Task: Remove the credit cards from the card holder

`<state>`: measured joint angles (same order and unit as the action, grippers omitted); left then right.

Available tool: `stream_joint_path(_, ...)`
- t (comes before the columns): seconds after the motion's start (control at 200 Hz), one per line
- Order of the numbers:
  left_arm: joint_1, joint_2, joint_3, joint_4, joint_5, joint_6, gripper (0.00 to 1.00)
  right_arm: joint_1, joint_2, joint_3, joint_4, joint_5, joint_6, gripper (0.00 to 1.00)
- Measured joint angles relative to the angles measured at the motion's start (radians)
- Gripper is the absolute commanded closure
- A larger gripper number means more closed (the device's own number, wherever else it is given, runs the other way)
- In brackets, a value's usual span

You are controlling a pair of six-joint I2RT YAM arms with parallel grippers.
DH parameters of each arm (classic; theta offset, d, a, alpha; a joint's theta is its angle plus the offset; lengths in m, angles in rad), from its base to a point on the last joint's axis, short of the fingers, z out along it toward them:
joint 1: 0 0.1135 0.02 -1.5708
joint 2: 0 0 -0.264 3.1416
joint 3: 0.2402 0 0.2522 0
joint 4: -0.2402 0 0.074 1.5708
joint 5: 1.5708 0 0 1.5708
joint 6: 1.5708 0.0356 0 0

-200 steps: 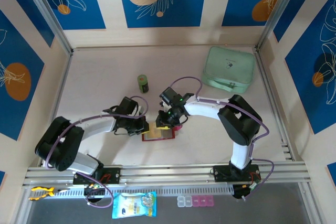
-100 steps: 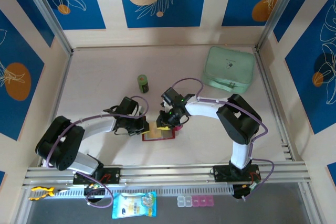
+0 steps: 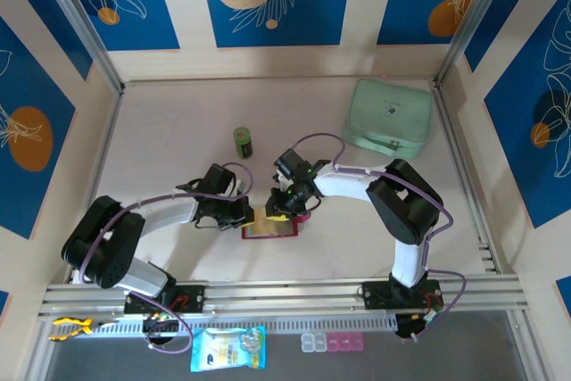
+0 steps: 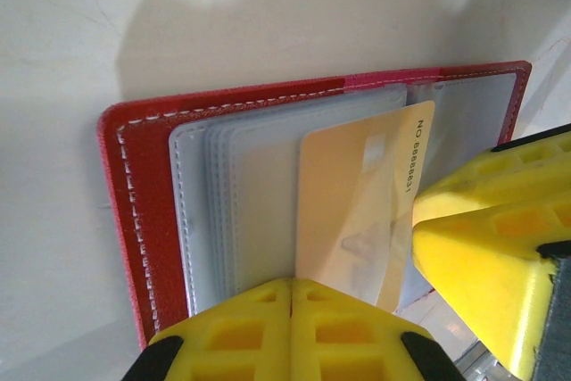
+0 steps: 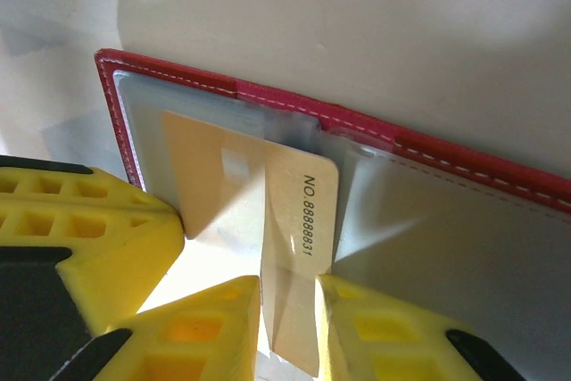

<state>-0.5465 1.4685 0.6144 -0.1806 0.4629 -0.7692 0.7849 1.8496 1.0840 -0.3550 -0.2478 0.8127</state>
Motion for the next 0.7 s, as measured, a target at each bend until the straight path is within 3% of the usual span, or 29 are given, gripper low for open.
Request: stream_joint_path(0.7, 0.000, 0.000, 0.000, 0.000, 0.000, 0.000, 0.99, -0.007, -0.014, -0.026, 0.011, -0.012, 0.005, 0.76)
